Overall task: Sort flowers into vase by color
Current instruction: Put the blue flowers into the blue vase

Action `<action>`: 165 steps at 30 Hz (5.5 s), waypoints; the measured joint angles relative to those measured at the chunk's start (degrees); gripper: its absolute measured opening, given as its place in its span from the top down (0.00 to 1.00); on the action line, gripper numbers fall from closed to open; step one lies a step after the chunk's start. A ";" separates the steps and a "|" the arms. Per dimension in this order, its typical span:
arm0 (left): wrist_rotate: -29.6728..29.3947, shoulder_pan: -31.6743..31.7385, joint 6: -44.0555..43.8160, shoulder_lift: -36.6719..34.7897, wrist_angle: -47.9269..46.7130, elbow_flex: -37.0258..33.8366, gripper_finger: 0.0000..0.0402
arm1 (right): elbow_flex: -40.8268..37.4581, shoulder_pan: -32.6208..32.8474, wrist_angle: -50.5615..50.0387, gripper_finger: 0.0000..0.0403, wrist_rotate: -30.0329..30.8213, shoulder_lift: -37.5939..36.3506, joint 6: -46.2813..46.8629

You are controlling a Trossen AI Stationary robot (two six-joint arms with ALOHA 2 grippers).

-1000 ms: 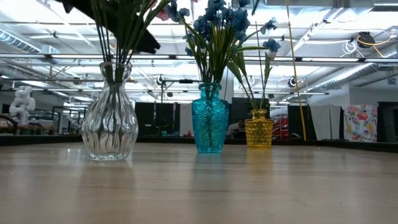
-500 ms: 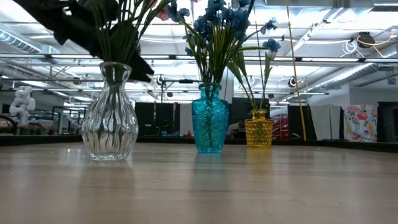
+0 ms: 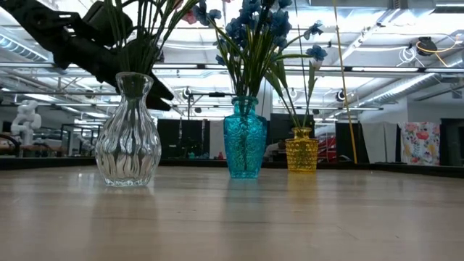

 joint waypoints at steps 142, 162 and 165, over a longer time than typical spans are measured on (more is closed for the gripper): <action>7.89 -7.91 9.81 47.58 50.49 6.12 0.38 | -13.14 -1.61 23.81 1.00 13.70 -3.98 19.90; 7.91 -7.91 9.81 47.58 50.51 6.12 0.38 | -13.14 -5.88 24.20 1.00 6.22 -2.05 24.52; 7.91 -7.91 9.81 47.58 50.51 6.12 0.38 | -13.14 -6.86 22.61 1.00 4.68 -2.05 24.23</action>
